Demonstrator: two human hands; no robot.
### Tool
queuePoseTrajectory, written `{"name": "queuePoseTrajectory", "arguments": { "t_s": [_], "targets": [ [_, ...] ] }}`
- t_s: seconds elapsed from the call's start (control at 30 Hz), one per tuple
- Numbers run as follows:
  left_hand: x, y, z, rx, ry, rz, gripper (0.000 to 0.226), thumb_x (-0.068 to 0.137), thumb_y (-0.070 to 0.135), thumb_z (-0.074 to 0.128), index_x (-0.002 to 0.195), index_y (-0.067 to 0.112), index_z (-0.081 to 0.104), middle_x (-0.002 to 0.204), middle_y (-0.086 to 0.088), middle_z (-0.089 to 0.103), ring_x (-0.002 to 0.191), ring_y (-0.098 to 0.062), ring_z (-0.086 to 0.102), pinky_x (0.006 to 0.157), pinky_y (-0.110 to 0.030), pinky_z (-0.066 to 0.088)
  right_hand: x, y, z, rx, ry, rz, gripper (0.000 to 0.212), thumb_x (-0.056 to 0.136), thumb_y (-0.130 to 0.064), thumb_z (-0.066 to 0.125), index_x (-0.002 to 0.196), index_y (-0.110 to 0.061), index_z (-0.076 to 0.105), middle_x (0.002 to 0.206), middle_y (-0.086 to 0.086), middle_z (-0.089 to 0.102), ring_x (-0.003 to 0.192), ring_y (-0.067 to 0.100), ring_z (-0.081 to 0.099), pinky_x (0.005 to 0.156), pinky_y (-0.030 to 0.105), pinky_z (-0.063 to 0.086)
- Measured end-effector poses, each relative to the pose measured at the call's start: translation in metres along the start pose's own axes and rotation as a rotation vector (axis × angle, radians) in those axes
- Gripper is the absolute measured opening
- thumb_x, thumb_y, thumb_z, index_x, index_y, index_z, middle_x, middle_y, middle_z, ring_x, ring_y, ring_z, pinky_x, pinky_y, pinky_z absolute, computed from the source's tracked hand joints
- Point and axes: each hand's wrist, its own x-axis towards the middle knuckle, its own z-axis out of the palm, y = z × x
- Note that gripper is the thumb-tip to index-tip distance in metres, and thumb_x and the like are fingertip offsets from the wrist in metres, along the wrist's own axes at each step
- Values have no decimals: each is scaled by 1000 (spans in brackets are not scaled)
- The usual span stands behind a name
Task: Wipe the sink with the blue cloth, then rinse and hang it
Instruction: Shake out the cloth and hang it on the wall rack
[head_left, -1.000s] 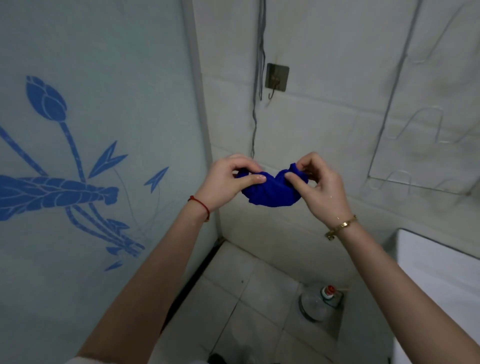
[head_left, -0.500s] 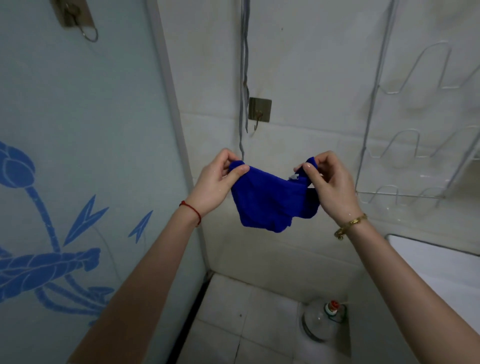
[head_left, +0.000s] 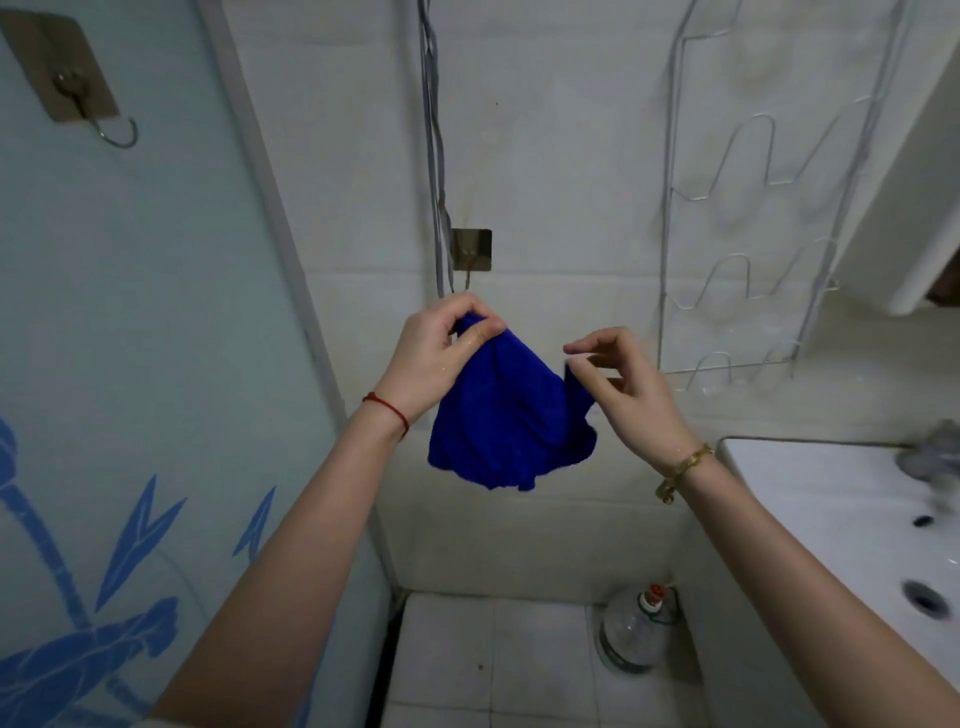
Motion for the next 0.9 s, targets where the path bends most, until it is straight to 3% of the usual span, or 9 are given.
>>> {"name": "queuePoseTrajectory", "arguments": {
  "t_s": [0.13, 0.27, 0.33, 0.47, 0.6, 0.77, 0.9],
  "targets": [
    [3, 6, 9, -41, 2, 83, 8, 96, 23, 60, 91, 20, 65, 88, 7, 64, 87, -9, 59, 77, -24, 48, -18, -3, 4, -23, -172, -37, 25, 87, -28, 68, 110, -20, 62, 107, -7, 66, 98, 11, 63, 85, 26, 53],
    [-4, 5, 16, -15, -56, 103, 7, 95, 17, 62, 90, 17, 68, 86, 5, 63, 84, -8, 57, 74, -18, 43, -17, 1, -2, -190, -116, -21, 10, 85, -25, 71, 91, -20, 66, 91, 3, 67, 87, 19, 62, 83, 40, 52],
    [-5, 5, 16, -15, -53, 83, 8, 94, 19, 63, 90, 16, 68, 86, 4, 64, 84, -11, 58, 73, -20, 46, -15, 2, -10, -218, -102, 14, 16, 83, -31, 72, 83, -16, 65, 83, 9, 65, 81, 22, 61, 79, 43, 51],
    [0, 9, 9, 41, -78, 66, 9, 93, 26, 64, 90, 19, 68, 85, 3, 65, 84, -11, 58, 76, -23, 47, -7, 1, -24, -372, -27, -84, 24, 84, -41, 67, 80, -17, 63, 82, 3, 59, 79, 18, 57, 74, 37, 51],
    [5, 16, 6, 55, -65, 59, 20, 92, 30, 65, 87, 11, 69, 82, 0, 65, 82, -11, 58, 75, -23, 48, 3, -3, -34, -488, 56, -207, 34, 85, -54, 54, 86, -24, 69, 81, -5, 64, 75, 12, 58, 69, 37, 50],
    [11, 26, 5, 83, -75, 62, 10, 92, 29, 64, 85, 22, 65, 79, 11, 61, 77, 2, 54, 69, -8, 43, 14, -12, -41, -475, 144, -296, 23, 88, -41, 62, 93, -24, 76, 81, -4, 65, 71, 12, 58, 67, 35, 49],
    [16, 29, 11, 59, -85, 58, 13, 89, 31, 69, 86, 18, 65, 84, 11, 61, 80, 5, 53, 70, -7, 40, 24, -20, -47, -461, 185, -342, 18, 89, -35, 64, 99, -26, 76, 80, -5, 62, 72, 9, 55, 68, 24, 45]
  ]
}}
